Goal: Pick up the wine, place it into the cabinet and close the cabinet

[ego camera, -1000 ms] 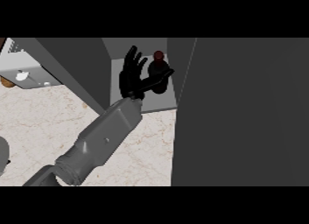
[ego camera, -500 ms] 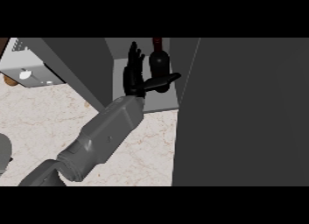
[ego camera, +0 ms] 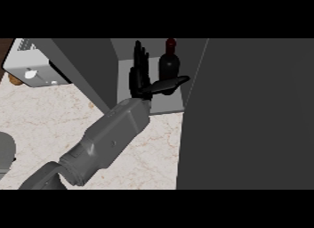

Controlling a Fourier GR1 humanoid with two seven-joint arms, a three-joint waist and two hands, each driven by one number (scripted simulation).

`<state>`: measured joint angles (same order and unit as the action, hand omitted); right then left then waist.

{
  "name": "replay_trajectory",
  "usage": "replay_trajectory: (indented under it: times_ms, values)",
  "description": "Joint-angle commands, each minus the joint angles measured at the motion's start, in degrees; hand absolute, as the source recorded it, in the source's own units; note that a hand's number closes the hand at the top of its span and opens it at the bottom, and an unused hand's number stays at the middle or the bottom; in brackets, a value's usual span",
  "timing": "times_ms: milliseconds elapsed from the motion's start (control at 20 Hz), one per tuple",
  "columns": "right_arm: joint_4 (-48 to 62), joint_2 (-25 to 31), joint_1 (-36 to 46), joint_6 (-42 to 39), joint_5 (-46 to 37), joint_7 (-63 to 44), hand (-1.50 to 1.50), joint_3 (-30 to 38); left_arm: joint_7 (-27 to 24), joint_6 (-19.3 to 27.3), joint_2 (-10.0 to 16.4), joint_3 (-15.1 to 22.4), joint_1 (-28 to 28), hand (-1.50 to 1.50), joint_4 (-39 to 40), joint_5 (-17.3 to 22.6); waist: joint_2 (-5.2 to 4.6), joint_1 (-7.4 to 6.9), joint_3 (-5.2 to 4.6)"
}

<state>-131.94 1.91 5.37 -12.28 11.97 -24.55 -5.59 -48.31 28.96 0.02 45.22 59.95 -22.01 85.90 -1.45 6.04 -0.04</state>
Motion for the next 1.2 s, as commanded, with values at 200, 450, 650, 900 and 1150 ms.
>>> replay_trajectory:
  times_ms: [200, 450, 650, 900, 1150]
  values:
    - [0.14, 1.13, 0.53, 0.15, 0.7, -1.64, -1.5, 1.66, -3.22, 0.87, -0.02, 4.57, -4.87, -1.5, -8.9, 2.81, 0.61, -1.74, 0.02]
    - [-1.66, 1.34, 0.5, 0.83, 1.03, -2.78, -1.5, 2.25, -1.09, -2.48, -0.02, 4.94, -1.9, -1.5, -6.12, 2.16, 0.81, -3.03, 0.02]
    - [-1.17, 0.7, -0.07, 1.24, -0.06, -1.74, -1.5, 1.71, -4.38, -2.26, -0.02, 6.95, -7.08, -1.5, -9.62, 1.51, 1.06, -4.05, 0.04]
    - [-3.1, 1.06, -0.56, 1.47, 1.84, -4.12, -1.5, 1.96, -6.56, 5.61, -0.01, 9.13, -7.22, -1.5, -15.93, 2.1, 1.09, -3.56, 0.05]
    - [-0.81, -0.24, -0.93, 2.84, -2.9, -1.49, -1.5, 0.82, -6.35, 3.78, -0.01, 7.34, -12.81, -1.5, -18.93, -4.71, 1.5, -5.83, 0.05]
